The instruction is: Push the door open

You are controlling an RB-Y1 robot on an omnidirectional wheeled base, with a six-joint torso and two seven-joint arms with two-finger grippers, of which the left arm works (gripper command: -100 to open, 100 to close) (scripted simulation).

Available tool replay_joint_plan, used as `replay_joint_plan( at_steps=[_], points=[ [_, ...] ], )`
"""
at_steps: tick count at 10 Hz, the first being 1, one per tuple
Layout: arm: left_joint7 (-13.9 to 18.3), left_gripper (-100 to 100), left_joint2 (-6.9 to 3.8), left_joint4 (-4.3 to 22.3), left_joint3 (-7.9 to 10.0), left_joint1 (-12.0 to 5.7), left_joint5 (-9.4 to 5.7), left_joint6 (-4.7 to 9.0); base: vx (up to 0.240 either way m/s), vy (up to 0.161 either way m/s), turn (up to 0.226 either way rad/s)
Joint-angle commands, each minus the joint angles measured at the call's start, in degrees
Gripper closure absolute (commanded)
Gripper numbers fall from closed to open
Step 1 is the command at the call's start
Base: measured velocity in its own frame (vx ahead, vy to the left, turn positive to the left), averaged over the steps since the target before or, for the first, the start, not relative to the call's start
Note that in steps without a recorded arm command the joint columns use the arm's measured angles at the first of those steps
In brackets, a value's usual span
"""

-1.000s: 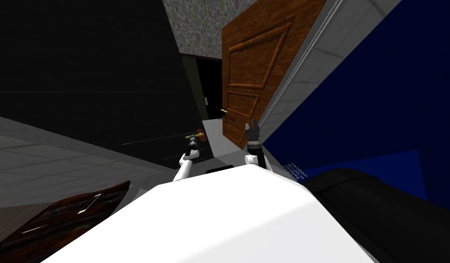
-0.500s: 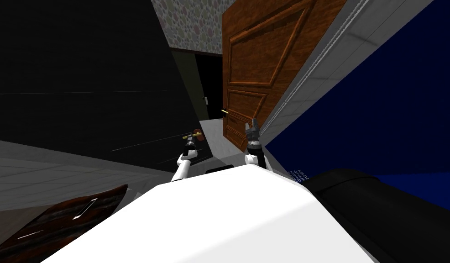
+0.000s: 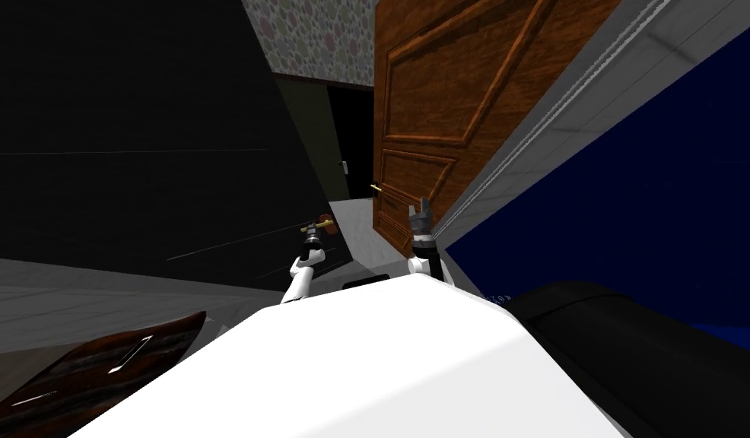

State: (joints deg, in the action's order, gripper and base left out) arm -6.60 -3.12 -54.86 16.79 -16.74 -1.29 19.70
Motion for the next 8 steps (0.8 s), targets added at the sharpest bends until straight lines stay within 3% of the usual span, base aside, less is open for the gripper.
replay_joint_plan(
  at_steps=[1, 8],
  points=[
    [-0.54, 100, -1.13, -0.46, 1.85, -0.2, -0.28, 0.44, 0.169, -0.062, 0.108],
    [-2.21, 100, -0.72, -0.79, 6.47, -0.28, -1.07, 0.39, 0.187, -0.07, 0.087]
  ],
)
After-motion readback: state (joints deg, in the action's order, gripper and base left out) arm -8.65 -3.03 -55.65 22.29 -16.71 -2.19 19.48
